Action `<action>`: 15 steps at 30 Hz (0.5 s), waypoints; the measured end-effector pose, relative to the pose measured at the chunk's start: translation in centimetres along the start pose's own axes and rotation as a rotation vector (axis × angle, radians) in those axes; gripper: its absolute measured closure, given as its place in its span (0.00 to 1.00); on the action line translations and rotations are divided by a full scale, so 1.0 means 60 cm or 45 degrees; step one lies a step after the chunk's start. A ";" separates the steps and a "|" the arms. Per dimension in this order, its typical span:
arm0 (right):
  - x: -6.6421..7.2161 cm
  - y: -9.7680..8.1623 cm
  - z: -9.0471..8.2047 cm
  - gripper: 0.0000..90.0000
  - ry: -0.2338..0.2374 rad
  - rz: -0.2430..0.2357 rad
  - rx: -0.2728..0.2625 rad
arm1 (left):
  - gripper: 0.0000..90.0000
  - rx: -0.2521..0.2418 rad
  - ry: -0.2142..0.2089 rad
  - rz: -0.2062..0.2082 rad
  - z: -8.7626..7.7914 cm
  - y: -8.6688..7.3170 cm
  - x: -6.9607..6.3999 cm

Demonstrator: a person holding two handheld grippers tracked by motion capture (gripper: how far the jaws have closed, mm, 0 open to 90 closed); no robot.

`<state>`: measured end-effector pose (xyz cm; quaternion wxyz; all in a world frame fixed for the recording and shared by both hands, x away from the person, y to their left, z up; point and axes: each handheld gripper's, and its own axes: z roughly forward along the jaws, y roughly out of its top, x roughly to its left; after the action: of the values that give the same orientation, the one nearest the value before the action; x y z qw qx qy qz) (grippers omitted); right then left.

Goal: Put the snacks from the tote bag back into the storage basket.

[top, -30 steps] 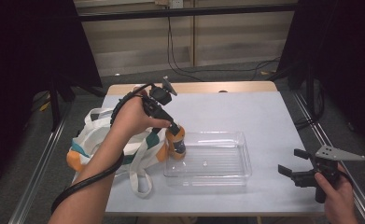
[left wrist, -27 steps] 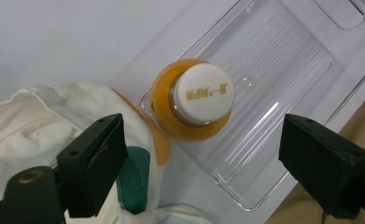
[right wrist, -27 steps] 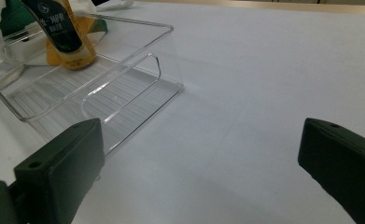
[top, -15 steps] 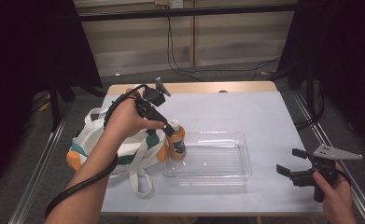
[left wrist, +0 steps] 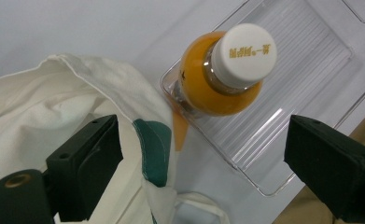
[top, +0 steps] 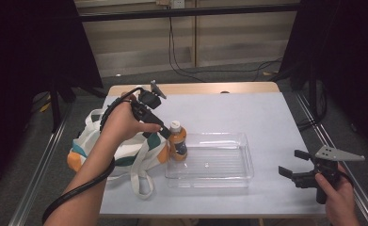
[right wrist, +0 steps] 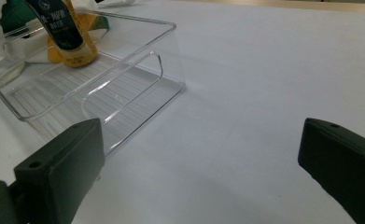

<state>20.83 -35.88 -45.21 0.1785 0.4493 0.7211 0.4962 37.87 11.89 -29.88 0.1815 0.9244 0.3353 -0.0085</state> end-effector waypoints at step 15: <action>0.001 0.000 0.001 0.00 0.002 -0.009 0.003 | 0.12 -0.040 -0.004 -0.052 0.006 -0.032 0.018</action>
<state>20.84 -35.79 -45.21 0.1791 0.4466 0.7234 0.4951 37.54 13.78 -31.01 0.1964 0.9145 0.3537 -0.0084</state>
